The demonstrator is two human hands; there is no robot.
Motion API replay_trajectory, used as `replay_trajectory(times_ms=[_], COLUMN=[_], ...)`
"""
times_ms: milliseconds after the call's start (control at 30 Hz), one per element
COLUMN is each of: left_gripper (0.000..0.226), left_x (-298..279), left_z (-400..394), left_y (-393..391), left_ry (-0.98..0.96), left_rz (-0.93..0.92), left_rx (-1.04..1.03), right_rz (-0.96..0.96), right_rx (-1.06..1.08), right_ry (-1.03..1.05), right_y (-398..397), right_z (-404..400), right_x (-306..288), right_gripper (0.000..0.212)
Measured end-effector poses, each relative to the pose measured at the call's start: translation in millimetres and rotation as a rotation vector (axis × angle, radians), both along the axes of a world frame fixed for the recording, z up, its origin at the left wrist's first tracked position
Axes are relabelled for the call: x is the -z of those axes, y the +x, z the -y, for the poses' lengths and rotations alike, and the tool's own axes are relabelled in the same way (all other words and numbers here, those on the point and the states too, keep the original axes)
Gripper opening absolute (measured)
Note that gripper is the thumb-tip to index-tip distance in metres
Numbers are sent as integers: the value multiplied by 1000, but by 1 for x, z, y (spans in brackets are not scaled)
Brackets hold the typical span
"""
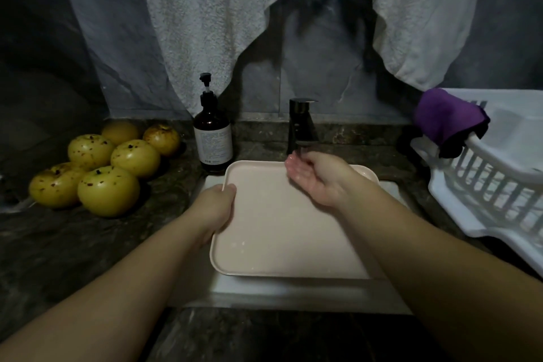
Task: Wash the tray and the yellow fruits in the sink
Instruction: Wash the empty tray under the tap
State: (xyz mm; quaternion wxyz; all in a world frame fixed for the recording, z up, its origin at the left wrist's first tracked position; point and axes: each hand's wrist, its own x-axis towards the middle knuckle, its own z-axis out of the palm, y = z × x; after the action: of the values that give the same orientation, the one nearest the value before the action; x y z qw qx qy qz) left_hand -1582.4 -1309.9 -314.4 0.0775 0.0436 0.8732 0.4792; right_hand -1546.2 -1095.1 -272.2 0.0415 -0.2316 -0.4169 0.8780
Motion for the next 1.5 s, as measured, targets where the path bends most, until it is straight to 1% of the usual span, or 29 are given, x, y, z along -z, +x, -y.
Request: replay_trajectory(times_ms=[67,100,233,300,467,533,600,667,733,833,900,967,1000,1067,1133,1200,1233,1267,1333,1400,1467,1500], left_gripper=[47,47,48,48,47,47,48,48,48,47,47,47,47,47,47,48,48,48,47,46,44,44], left_x=[1,1,2,3,5,5,5,5,5,6,7,8,8,8,8,8,8,7,6,6,5,4], left_z=[2,2,0,0,0,0,0,-1,0,0,0,1,1,1,1,1,1,1,1,2,3,4], left_y=[0,0,0,-1,-3,-4,-4,-4,-4,-5,-6,-7,-7,-8,-8,-9,-9,-10,-10,-9,-8,-7], left_ry=[-3,-5,-46,-71,-92,-113,-129,-126,-118,-95,-86,-85,-86,-91,-89,-86,-89,-90,-73,-50,-28,-17], left_rz=[-3,-3,-9,-18,-22,-27,-24,-18,-8,5,-2,-5,-2,3,2,1,-2,-3,-4,-6,-4,0], left_rx=[1,2,7,10,22,24,26,31,30,26,24,25,25,24,23,25,24,19,9,1,-11,-13], right_rz=[-6,-2,23,43,82,67,61,81,84,14,-47,-93,-113,-107,7,129,151,155,141,134,124,132], right_rx=[-22,-25,-53,-70,-121,-95,-62,-57,-55,-53,-75,-104,-129,-170,-157,-110,-86,-84,-153,-174,-173,-174], right_ry=[-78,-80,35,136,573,646,688,733,710,613,611,661,699,800,918,990,1004,1053,1283,1484,1611,1635], right_y=[-7,-10,-25,-31,-31,-32,-34,-34,-32,-30,-31,-30,-31,-30,-30,-32,-34,-34,-30,-18,-2,8], right_z=[6,8,10,10,5,5,6,7,8,9,9,9,9,12,15,15,15,14,9,-2,-15,-23], right_x=[2,4,10,12,14,14,14,14,16,15,15,15,15,14,10,9,8,7,4,4,5,7], right_gripper=[26,26,29,33,45,48,46,38,32,29,30,22,23,37,49,51,52,51,36,28,25,23])
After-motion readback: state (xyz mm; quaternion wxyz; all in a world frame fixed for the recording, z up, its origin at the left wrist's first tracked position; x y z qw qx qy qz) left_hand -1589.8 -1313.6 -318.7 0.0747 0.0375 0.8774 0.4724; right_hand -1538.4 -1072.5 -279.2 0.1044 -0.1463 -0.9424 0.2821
